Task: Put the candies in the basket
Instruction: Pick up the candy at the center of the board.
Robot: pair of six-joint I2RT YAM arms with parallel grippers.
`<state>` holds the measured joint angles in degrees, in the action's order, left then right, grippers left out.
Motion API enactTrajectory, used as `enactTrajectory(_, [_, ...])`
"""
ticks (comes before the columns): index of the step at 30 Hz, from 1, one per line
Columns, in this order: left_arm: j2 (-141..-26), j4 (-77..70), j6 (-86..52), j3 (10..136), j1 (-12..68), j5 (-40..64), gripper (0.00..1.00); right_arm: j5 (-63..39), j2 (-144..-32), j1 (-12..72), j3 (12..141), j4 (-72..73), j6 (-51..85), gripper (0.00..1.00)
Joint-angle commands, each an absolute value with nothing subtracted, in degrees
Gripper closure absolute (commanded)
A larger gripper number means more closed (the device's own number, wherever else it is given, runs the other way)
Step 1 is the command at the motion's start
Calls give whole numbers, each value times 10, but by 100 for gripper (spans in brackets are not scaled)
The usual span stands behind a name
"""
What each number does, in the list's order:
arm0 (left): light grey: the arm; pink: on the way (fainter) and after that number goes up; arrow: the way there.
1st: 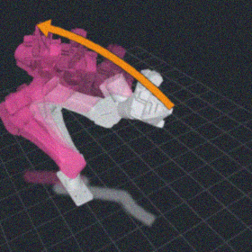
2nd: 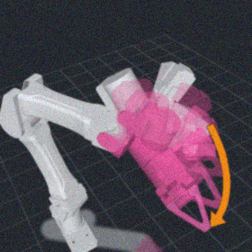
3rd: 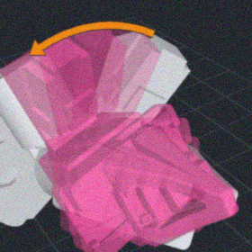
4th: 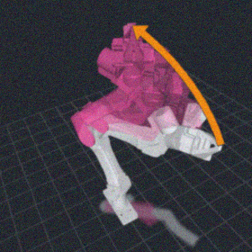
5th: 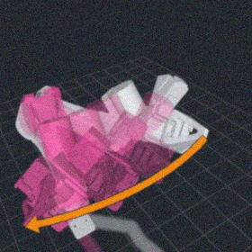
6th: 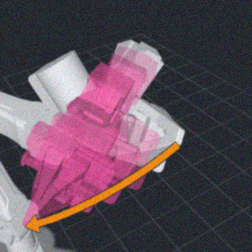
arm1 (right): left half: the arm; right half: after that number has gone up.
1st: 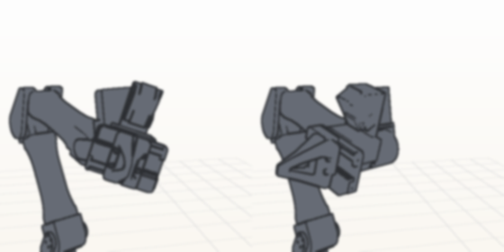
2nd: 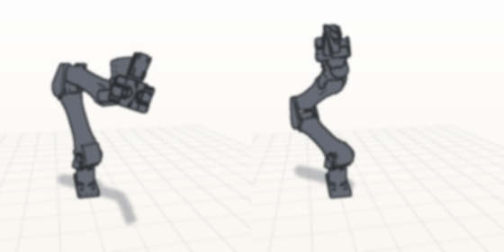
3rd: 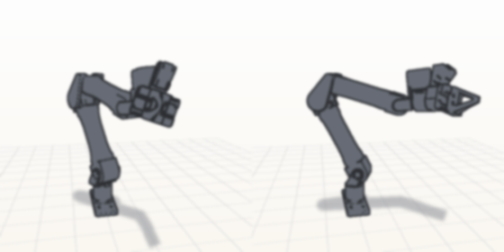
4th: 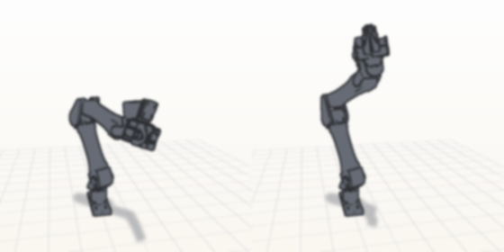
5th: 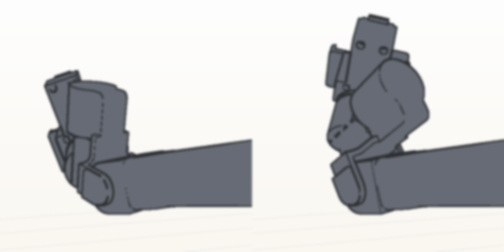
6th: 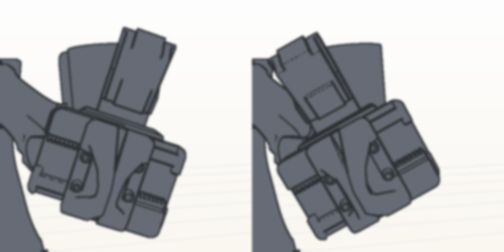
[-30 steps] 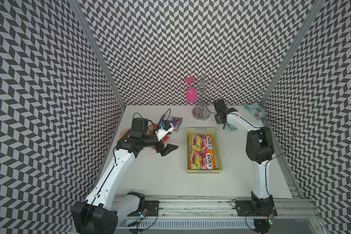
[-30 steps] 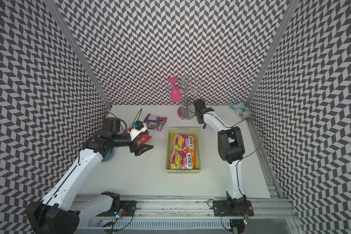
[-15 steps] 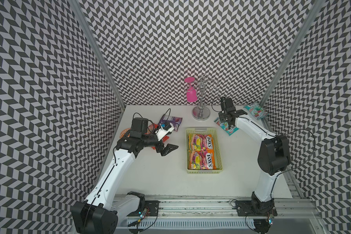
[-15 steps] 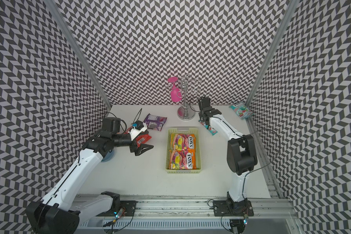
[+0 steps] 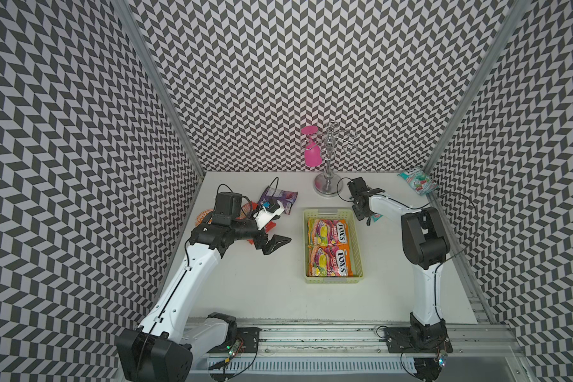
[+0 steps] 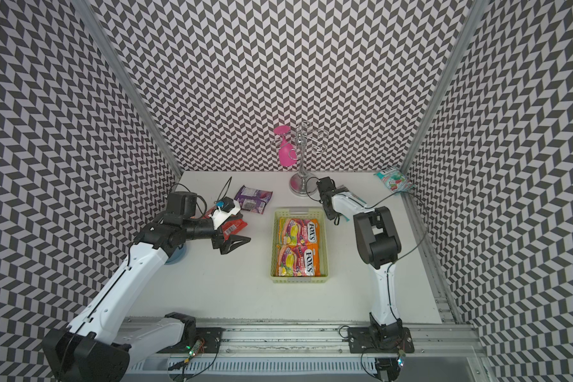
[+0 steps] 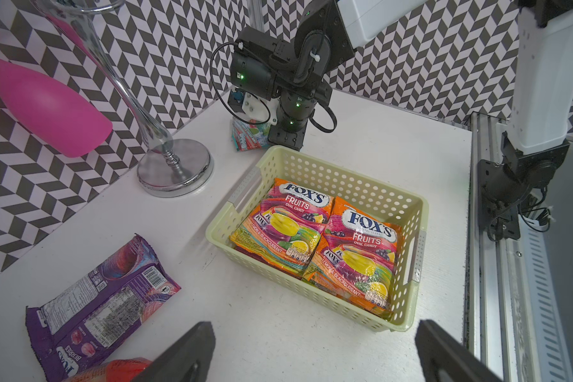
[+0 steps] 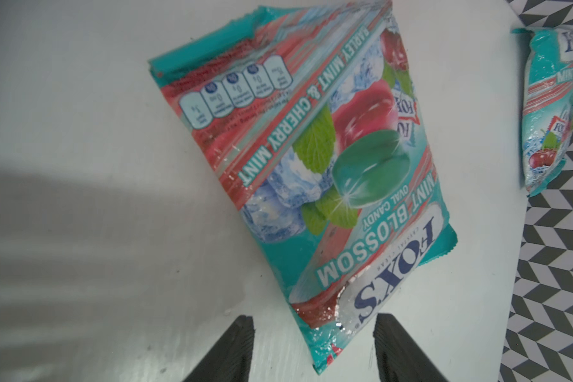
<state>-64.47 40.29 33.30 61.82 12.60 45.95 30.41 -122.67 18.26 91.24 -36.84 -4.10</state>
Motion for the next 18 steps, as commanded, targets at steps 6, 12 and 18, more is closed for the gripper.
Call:
enactTrajectory(6, [-643,394,329,625,122,471,1,363,-1284,185,927,-350,-43,38])
enactTrajectory(12, [-642,398,330,630,122,468,1,381,-1313,182,931,-341,-49,62])
enactTrajectory(18, [-641,398,330,630,122,467,1,383,-1295,181,933,-331,-57,100])
